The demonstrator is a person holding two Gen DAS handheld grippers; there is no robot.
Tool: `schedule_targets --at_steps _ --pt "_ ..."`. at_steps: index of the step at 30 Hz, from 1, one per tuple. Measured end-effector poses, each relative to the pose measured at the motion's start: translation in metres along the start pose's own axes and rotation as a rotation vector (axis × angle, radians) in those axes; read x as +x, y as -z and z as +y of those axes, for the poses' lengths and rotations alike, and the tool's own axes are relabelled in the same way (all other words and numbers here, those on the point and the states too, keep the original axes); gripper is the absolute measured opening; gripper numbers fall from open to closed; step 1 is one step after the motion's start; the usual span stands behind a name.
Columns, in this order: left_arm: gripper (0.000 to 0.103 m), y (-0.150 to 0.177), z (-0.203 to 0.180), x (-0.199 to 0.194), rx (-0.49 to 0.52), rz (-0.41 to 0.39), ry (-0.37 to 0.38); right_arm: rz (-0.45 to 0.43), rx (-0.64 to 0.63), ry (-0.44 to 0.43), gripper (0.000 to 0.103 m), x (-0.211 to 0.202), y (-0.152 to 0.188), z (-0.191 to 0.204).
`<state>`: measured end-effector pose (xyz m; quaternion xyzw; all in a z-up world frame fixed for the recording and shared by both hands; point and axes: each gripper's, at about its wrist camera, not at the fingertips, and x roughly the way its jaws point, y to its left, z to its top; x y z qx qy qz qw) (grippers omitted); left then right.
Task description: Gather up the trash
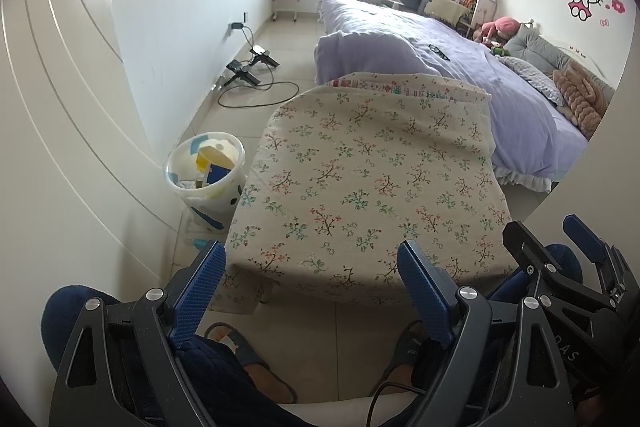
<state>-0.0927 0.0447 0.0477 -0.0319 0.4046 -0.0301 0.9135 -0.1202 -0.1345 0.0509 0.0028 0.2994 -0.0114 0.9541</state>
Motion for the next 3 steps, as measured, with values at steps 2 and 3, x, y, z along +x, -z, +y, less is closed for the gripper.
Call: schedule_targets --at_steps 2,3 --pt "0.09 0.0 0.0003 0.0001 -0.002 0.001 -0.001 0.0 -0.001 0.0 0.099 0.0001 -0.0001 -0.0005" --pt "0.09 0.0 0.0008 0.0004 -0.003 0.001 -0.002 -0.001 -0.001 0.001 0.099 0.0001 -0.0001 0.0001"
